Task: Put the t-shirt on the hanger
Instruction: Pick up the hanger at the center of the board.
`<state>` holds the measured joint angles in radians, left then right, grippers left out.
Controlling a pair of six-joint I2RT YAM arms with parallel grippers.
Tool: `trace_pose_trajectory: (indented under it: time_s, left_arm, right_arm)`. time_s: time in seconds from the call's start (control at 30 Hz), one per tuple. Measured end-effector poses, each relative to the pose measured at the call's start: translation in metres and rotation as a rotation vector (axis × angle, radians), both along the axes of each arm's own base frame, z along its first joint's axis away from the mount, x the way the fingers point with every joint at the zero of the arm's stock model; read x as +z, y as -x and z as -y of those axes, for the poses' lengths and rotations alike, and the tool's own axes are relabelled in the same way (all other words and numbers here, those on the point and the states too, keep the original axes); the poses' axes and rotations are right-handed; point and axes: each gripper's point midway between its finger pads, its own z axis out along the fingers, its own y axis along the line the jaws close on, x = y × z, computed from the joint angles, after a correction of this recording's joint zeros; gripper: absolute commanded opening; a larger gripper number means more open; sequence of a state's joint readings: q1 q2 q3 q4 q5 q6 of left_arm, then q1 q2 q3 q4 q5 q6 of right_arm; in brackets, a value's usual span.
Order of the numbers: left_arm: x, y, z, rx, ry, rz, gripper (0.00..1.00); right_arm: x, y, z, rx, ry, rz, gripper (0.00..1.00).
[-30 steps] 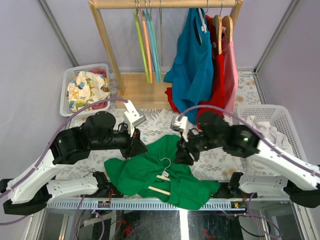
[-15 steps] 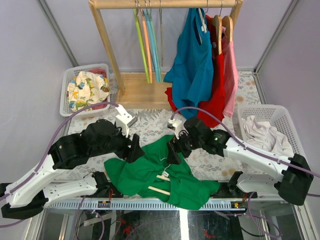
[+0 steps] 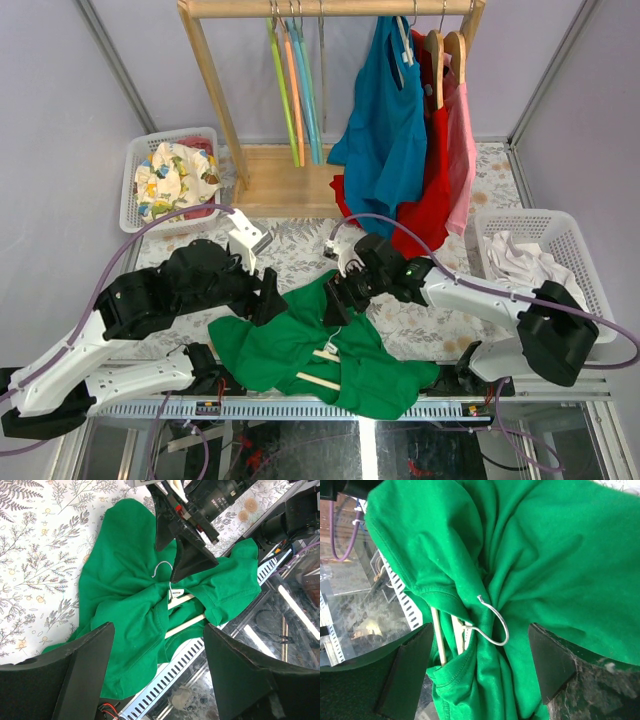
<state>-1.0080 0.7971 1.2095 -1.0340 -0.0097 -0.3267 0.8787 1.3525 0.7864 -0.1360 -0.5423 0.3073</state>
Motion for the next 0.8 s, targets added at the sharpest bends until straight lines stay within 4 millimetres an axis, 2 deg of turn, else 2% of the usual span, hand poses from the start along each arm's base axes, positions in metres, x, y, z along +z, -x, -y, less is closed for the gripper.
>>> trace_pose_trajectory:
  time_s: [0.13, 0.33, 0.37, 0.4, 0.53, 0.63, 0.67, 0.8]
  left_arm:
    - [0.000, 0.000, 0.000, 0.000, 0.000, 0.000, 0.71]
    - [-0.001, 0.000, 0.001, -0.002, -0.004, -0.003, 0.69]
    - [-0.001, 0.000, 0.001, -0.002, -0.004, -0.003, 0.69]
    - [-0.001, 0.000, 0.001, -0.003, -0.004, -0.003, 0.69]
    - [-0.001, 0.001, 0.002, -0.010, -0.005, -0.007, 0.68]
    - [-0.002, 0.001, 0.003, -0.015, -0.008, -0.008, 0.67]
    - [-0.002, 0.001, 0.003, -0.016, -0.007, -0.008, 0.67]
    - [-0.001, 0.002, 0.004, -0.022, -0.005, -0.009, 0.67]
  right_arm:
    - [-0.017, 0.003, 0.001, 0.002, 0.021, -0.037, 0.77]
    - [-0.028, 0.015, 0.004, 0.021, 0.010, -0.092, 0.66]
    - [-0.030, 0.017, 0.004, 0.024, 0.005, -0.100, 0.60]
    - [-0.031, 0.019, 0.005, 0.026, 0.003, -0.108, 0.50]
    - [-0.034, 0.026, 0.006, 0.035, -0.012, -0.139, 0.20]
    - [-0.028, 0.027, 0.003, 0.038, -0.035, -0.144, 0.04]
    - [-0.026, 0.028, 0.003, 0.040, -0.042, -0.144, 0.00]
    - [-0.010, 0.029, 0.003, 0.042, -0.070, -0.130, 0.00]
